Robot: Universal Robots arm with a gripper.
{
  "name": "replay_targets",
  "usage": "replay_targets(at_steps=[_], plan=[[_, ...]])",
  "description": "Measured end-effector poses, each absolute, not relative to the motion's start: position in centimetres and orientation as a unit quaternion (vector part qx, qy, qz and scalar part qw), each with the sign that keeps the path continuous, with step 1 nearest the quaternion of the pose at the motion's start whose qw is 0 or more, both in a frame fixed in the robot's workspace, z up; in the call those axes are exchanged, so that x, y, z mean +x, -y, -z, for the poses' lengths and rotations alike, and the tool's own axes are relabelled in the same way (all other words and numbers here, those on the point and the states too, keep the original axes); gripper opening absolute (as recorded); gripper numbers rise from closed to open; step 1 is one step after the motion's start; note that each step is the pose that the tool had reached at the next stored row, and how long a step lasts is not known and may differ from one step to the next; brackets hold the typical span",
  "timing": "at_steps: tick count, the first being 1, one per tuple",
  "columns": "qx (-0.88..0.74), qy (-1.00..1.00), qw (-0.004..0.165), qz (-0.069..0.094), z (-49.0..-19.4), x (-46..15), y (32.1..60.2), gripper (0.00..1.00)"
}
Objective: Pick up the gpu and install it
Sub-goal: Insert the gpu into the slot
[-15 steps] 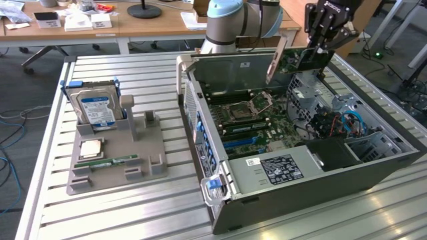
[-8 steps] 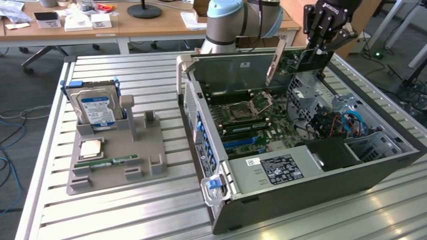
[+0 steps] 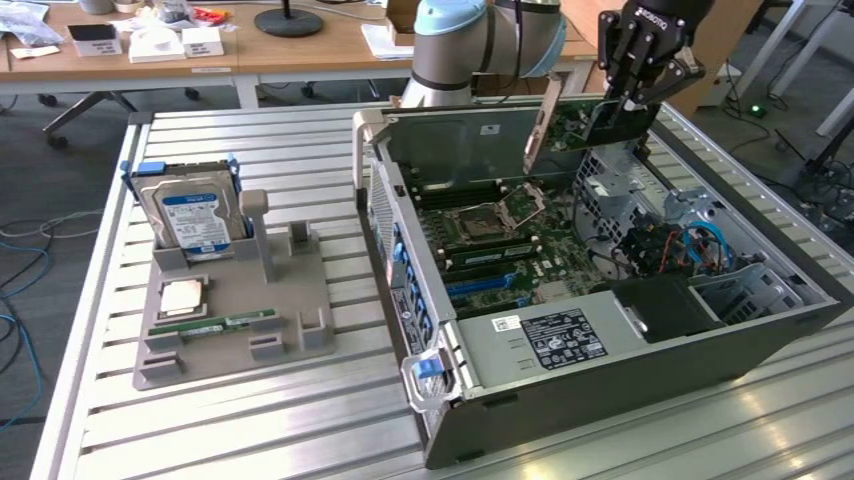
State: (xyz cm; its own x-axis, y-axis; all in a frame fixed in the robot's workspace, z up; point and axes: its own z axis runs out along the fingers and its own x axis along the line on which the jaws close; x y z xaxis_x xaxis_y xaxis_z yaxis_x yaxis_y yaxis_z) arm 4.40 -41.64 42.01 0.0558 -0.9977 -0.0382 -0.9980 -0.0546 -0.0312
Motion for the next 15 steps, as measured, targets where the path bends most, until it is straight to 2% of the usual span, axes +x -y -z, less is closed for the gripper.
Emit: replay_targets(at_steps=[15], plan=[[-0.716, -0.698, 0.022, 0.000, -41.86, 3.50, 41.64, 0.27]])
